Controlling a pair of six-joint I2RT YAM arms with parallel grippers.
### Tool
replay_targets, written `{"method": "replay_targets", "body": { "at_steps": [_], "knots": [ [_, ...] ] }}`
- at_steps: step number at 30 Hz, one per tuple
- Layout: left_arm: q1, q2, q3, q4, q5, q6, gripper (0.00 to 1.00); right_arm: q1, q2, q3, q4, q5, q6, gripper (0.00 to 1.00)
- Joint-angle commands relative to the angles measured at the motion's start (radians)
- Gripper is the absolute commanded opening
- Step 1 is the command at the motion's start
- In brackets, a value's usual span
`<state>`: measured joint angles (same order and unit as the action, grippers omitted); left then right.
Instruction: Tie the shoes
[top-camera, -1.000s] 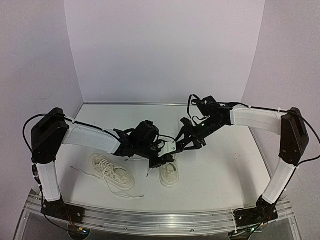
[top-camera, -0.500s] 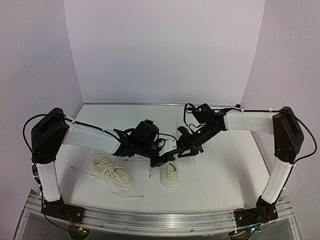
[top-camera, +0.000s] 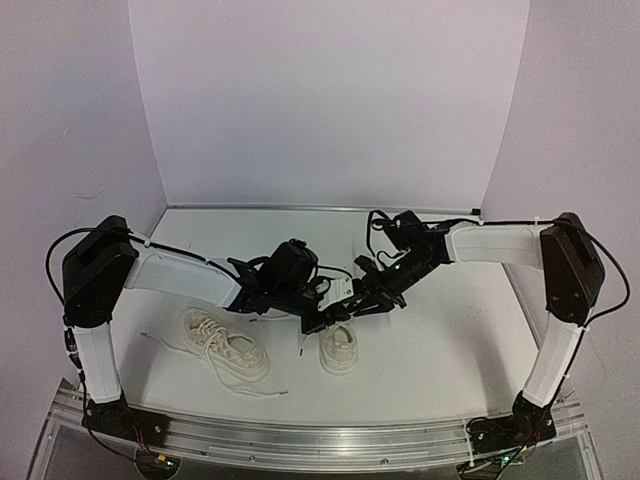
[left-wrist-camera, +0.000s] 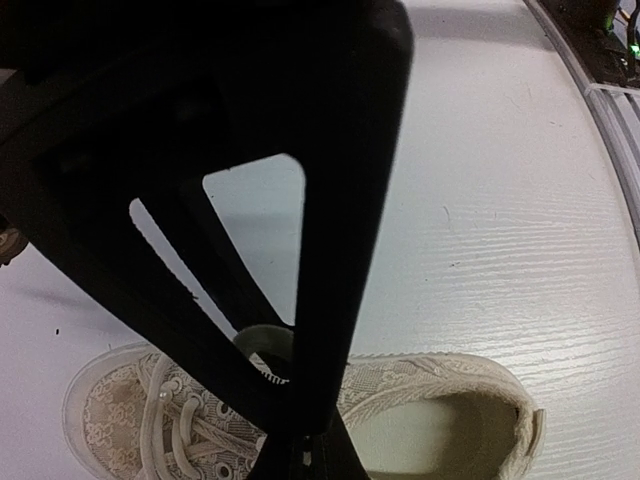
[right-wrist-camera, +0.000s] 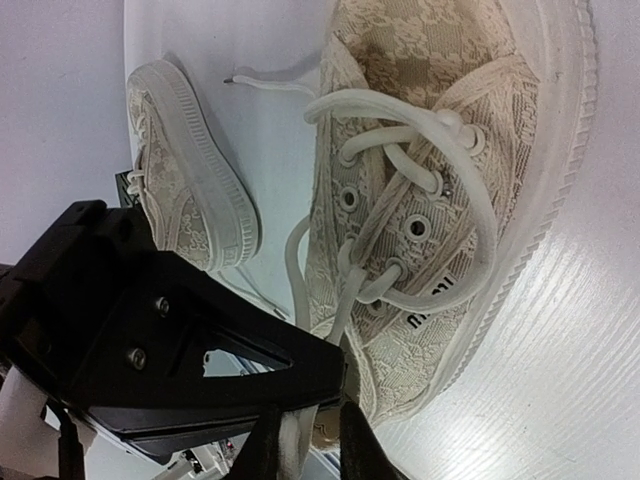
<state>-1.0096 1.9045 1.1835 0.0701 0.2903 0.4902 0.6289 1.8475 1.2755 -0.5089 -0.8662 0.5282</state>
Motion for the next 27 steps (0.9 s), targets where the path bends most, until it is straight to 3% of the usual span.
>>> {"method": "replay_targets", "body": {
  "at_steps": [1,2,5,10,13,19,27],
  "knots": [
    [-0.006,-0.022,0.025,0.054,0.007,-0.021,0.0,0.006,0.019,-0.002,0.029,-0.005,-0.006,0.08],
    [-0.006,-0.023,0.025,0.053,0.007,-0.021,0.0,0.006,0.019,0.001,0.03,-0.005,-0.006,0.03],
    [-0.006,-0.029,0.028,0.036,0.003,-0.025,0.06,0.006,0.018,0.007,0.03,-0.003,-0.007,0.0],
    [0.036,-0.089,0.05,-0.123,0.015,-0.027,0.34,0.007,0.004,0.009,0.028,0.018,-0.004,0.0],
    [0.118,-0.139,0.074,-0.283,0.071,-0.064,0.44,0.006,-0.004,0.007,0.027,0.027,-0.001,0.0],
    [0.219,-0.166,0.046,-0.457,-0.016,-0.019,0.43,0.007,-0.005,0.013,0.027,0.037,0.005,0.0],
    [0.24,-0.015,0.124,-0.554,-0.035,-0.017,0.41,0.006,-0.004,0.024,0.027,0.044,0.016,0.0]
  ]
}}
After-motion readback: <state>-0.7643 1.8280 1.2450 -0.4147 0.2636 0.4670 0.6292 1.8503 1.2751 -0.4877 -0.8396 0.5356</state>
